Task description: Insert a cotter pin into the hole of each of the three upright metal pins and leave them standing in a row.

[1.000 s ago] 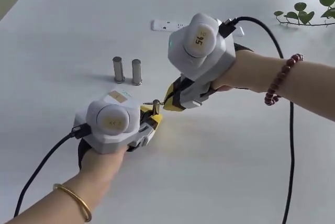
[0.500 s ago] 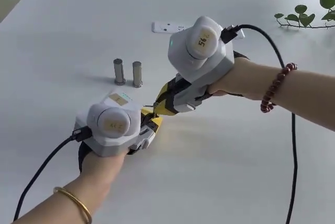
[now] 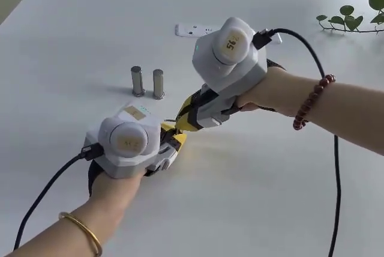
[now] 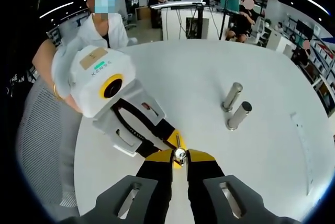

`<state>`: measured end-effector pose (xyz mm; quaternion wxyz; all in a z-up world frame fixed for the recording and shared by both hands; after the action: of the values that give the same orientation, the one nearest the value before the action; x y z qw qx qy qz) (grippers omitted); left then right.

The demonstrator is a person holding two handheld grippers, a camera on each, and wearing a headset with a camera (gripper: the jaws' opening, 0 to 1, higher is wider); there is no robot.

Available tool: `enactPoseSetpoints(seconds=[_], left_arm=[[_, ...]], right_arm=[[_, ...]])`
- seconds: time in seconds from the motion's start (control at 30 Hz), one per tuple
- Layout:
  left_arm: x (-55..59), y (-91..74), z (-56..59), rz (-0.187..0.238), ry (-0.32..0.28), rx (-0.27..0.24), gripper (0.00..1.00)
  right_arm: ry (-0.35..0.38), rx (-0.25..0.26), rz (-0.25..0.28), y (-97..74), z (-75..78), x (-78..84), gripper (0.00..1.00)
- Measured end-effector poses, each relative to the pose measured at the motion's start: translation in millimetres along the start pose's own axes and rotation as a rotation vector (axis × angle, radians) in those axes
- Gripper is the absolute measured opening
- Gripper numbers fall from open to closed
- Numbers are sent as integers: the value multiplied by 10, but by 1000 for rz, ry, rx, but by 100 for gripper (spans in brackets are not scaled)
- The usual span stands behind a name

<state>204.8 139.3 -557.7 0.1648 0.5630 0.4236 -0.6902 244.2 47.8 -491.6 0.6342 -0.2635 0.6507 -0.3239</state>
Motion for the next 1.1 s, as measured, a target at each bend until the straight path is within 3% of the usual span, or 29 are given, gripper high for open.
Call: enactPoseSetpoints(seconds=[0.67, 0.83, 1.1], left_arm=[[9, -94, -324, -3, -12, -21, 7], [-8, -106, -441, 17, -47, -12, 7], [7, -105, -536, 0, -20, -18, 7]], right_arm=[[-25, -3, 14, 159, 82, -263, 4], [-18, -1, 33, 185, 148, -333, 3], [-10, -1, 39, 284, 210, -380, 3]])
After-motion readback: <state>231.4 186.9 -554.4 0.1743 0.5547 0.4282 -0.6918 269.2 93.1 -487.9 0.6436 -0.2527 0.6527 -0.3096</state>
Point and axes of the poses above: the centre of the closed fingertips' face, and the gripper's own axes: y roughly forward along the fingers, z roughly to its right, x roughly out of its underside, the point moved 9 cm from there along -y, roughly backward along the fingers, and after that the axes turned 3 degrees about z, right-handed, at the moved point
